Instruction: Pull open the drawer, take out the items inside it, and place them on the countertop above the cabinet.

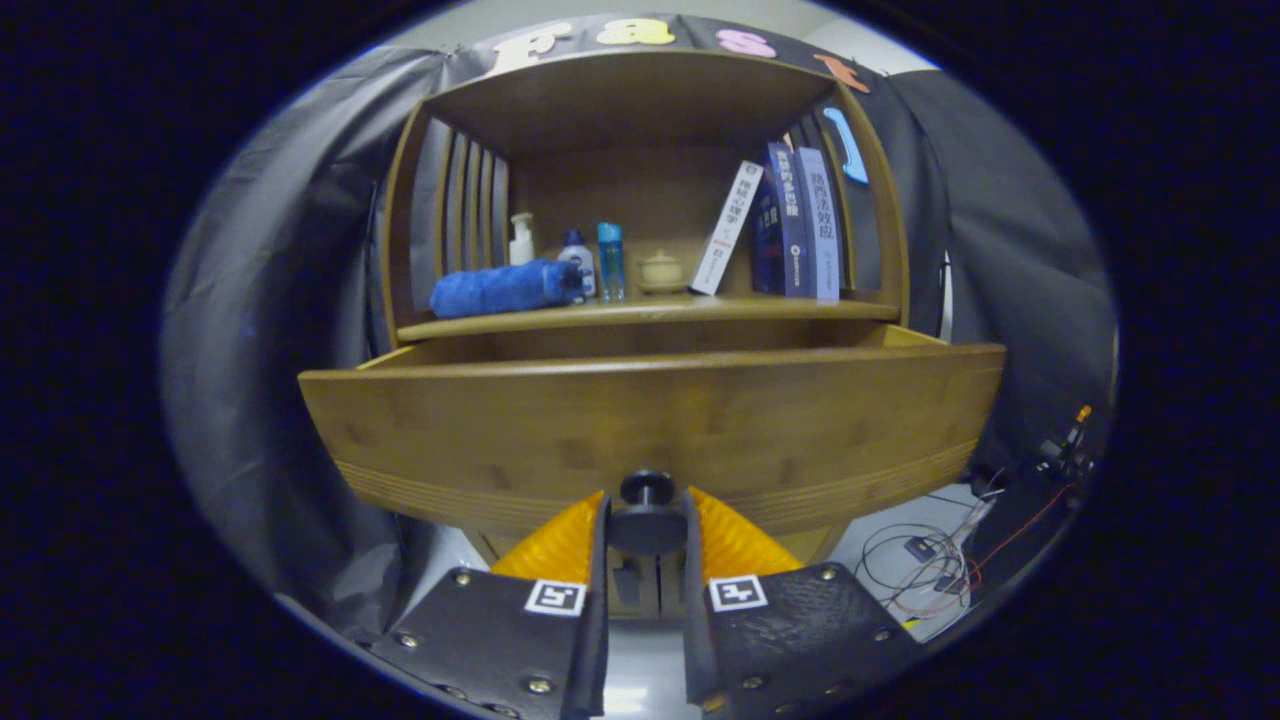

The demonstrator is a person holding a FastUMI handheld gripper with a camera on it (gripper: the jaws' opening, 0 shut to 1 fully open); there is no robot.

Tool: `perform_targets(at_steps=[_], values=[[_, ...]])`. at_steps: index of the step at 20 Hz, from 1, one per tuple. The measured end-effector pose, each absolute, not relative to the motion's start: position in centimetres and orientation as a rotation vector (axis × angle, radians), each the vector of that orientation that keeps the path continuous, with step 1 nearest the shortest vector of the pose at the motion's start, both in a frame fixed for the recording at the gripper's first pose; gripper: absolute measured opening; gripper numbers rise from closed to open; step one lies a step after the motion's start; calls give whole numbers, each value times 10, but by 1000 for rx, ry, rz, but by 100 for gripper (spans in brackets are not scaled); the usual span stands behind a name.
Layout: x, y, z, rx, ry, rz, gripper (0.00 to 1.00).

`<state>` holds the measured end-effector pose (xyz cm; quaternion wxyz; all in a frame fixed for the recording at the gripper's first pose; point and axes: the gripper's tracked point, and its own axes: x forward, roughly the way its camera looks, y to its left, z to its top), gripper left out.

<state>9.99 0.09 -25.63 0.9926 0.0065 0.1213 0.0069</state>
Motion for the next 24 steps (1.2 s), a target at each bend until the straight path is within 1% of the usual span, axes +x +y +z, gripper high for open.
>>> perform_targets(at_steps=[14,18,19,21,22,23,24], values=[[19,4,-268,78,301,17,31],[17,3,-272,142,361,4,31],[13,5,-279,193,413,14,39],[-2,5,-288,241,515,0,62],[-8,-1,-297,231,525,-16,73],[-10,-4,-290,223,517,-21,85],[-12,-4,-280,215,503,-22,84]])
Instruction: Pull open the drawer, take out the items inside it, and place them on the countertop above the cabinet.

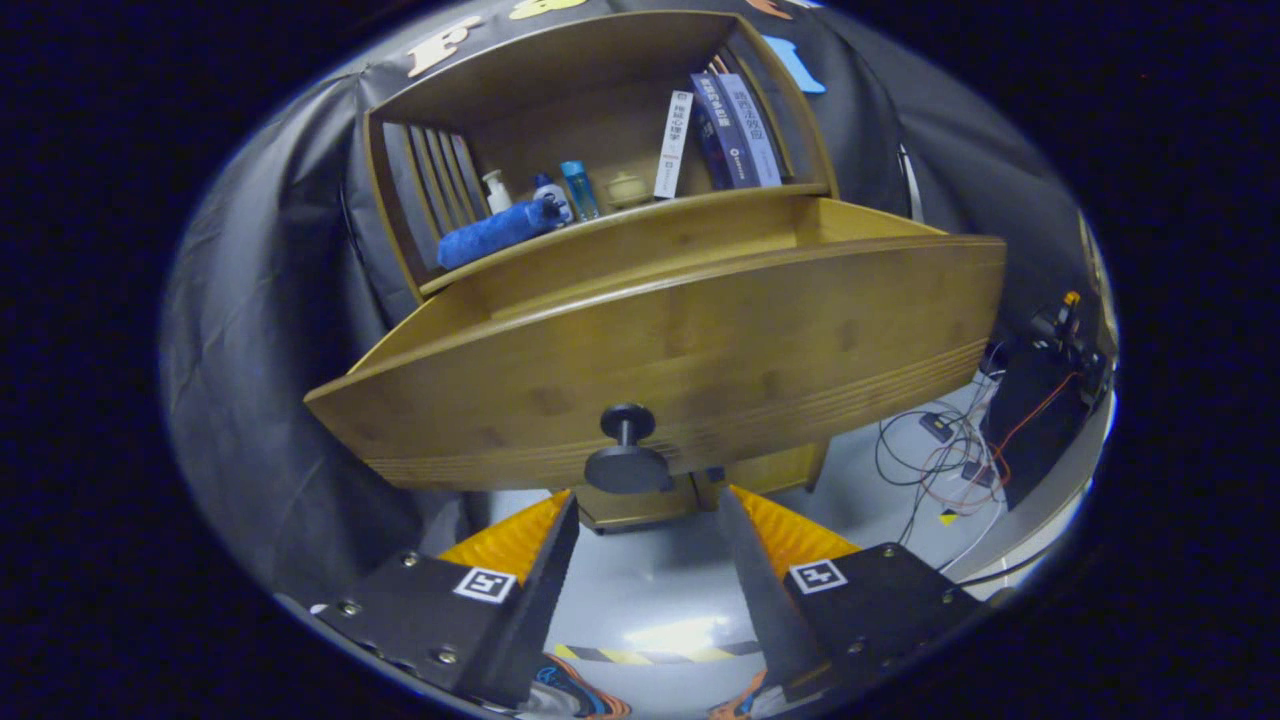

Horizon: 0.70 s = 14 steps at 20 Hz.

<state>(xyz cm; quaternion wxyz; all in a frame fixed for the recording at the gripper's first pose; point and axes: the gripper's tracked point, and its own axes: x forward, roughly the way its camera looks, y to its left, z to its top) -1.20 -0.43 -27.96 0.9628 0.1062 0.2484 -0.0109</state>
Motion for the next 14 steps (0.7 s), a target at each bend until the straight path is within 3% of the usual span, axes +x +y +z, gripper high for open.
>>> perform_targets(at_steps=[2,8,14], values=[[-14,-5,-258,191,474,-24,98],[-3,-5,-178,84,394,-57,99],[36,7,-144,32,386,-64,99]])
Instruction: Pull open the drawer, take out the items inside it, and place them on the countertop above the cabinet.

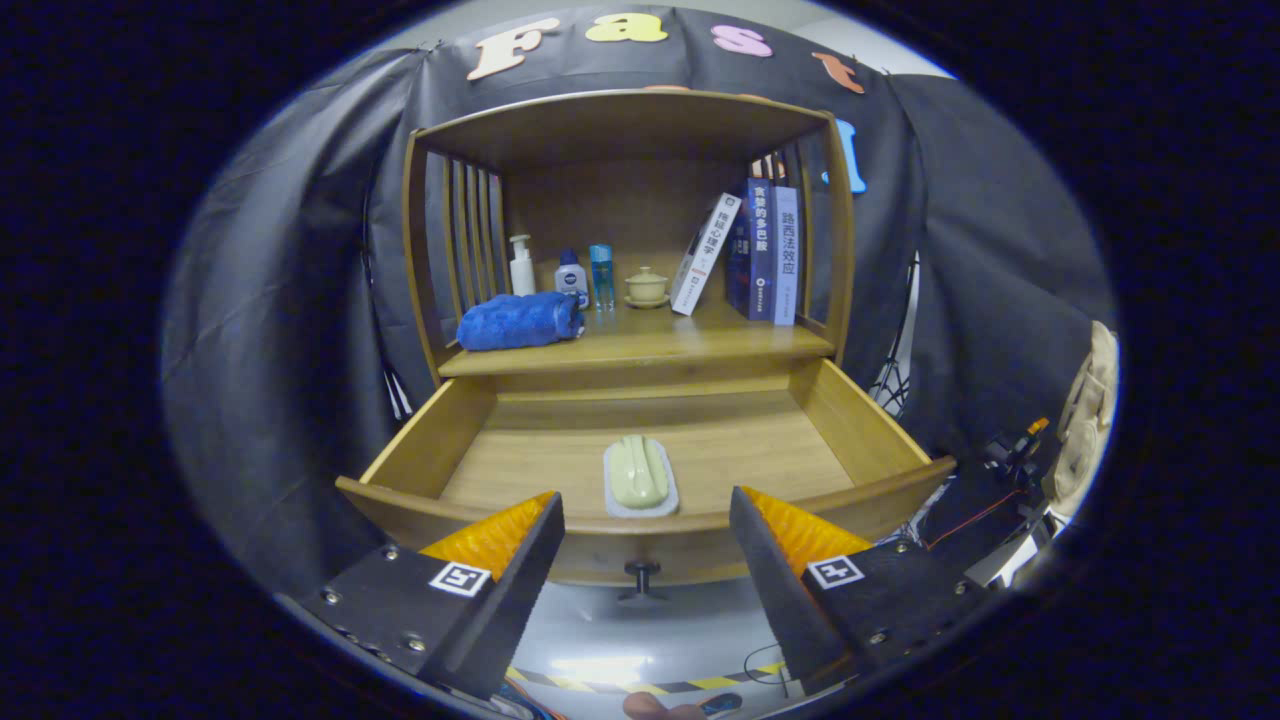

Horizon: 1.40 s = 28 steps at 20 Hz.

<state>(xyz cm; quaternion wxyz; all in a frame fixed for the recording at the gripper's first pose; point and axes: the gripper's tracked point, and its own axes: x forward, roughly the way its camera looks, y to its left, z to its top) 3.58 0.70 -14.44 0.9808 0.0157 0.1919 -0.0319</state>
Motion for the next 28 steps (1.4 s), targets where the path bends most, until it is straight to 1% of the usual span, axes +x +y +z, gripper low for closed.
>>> perform_targets(at_steps=[3,6,9,13,19,21,23,24,26,28], values=[[63,-3,-138,23,412,-111,99],[93,-4,-143,19,461,-122,99],[119,-1,-151,-21,535,-94,99],[151,-10,-156,-111,568,-96,100],[181,-5,-191,-184,709,-63,100],[182,-6,-210,-211,779,-53,99],[180,3,-229,-159,867,-19,94],[178,4,-236,-128,907,-22,91],[177,-4,-252,-108,971,-67,83],[175,-1,-258,-59,1018,-62,50]])
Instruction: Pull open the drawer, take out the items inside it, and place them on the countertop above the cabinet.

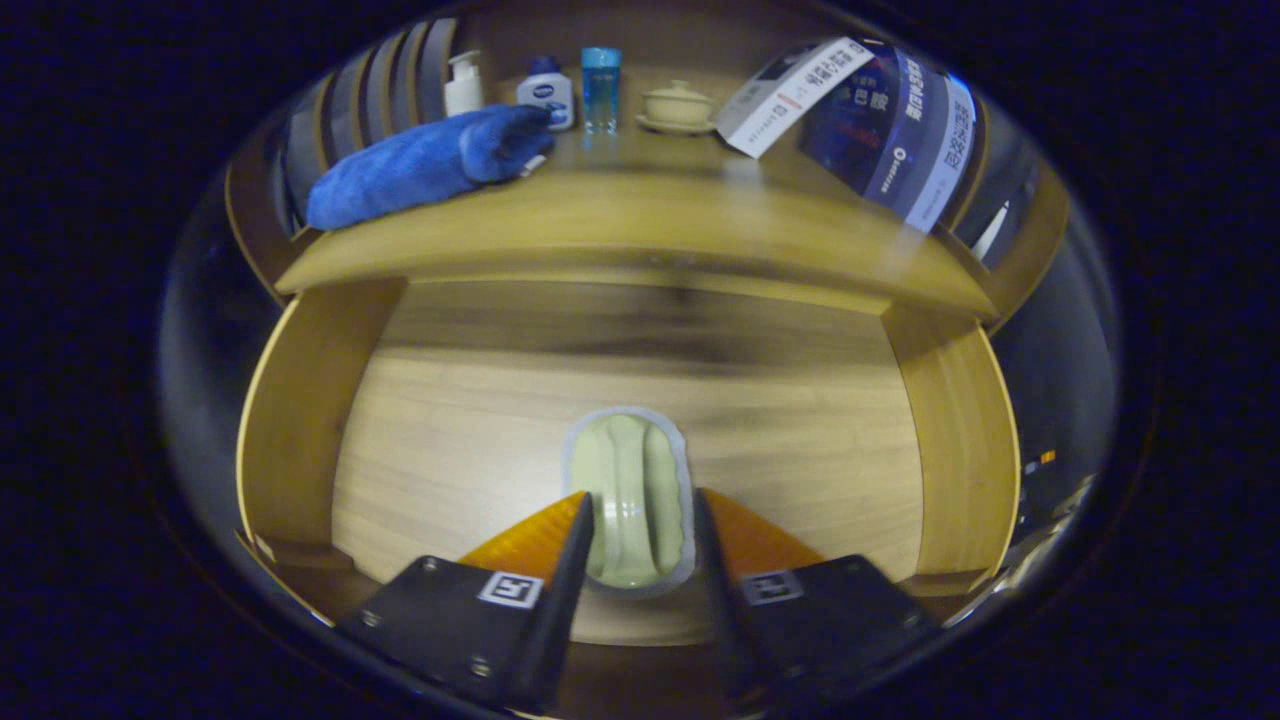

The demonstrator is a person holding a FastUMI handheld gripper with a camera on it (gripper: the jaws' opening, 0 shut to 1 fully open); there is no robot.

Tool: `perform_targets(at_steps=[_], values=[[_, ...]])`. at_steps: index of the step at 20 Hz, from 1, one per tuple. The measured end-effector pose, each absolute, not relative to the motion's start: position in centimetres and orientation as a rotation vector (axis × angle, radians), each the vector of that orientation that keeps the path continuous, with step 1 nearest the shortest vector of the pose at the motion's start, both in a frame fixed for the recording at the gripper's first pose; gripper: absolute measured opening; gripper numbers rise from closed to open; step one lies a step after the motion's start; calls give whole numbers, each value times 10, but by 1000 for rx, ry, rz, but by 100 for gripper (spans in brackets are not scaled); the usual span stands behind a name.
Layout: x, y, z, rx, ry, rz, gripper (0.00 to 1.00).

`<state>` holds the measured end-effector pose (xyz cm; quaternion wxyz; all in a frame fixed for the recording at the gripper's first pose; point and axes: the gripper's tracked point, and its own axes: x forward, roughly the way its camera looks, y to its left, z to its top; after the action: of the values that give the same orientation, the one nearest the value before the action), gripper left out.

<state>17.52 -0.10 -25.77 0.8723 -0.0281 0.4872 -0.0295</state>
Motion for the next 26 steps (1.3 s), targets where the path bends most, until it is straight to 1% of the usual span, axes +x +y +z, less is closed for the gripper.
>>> perform_targets(at_steps=[2,4,10,12,17,21,26], values=[[176,0,-262,-32,1022,-49,17],[171,1,-257,-29,1015,-26,17],[164,11,-211,48,865,44,17],[162,10,-188,43,802,40,17],[166,18,-110,79,601,57,17],[176,15,-44,88,400,37,17],[190,18,31,55,174,59,17]])
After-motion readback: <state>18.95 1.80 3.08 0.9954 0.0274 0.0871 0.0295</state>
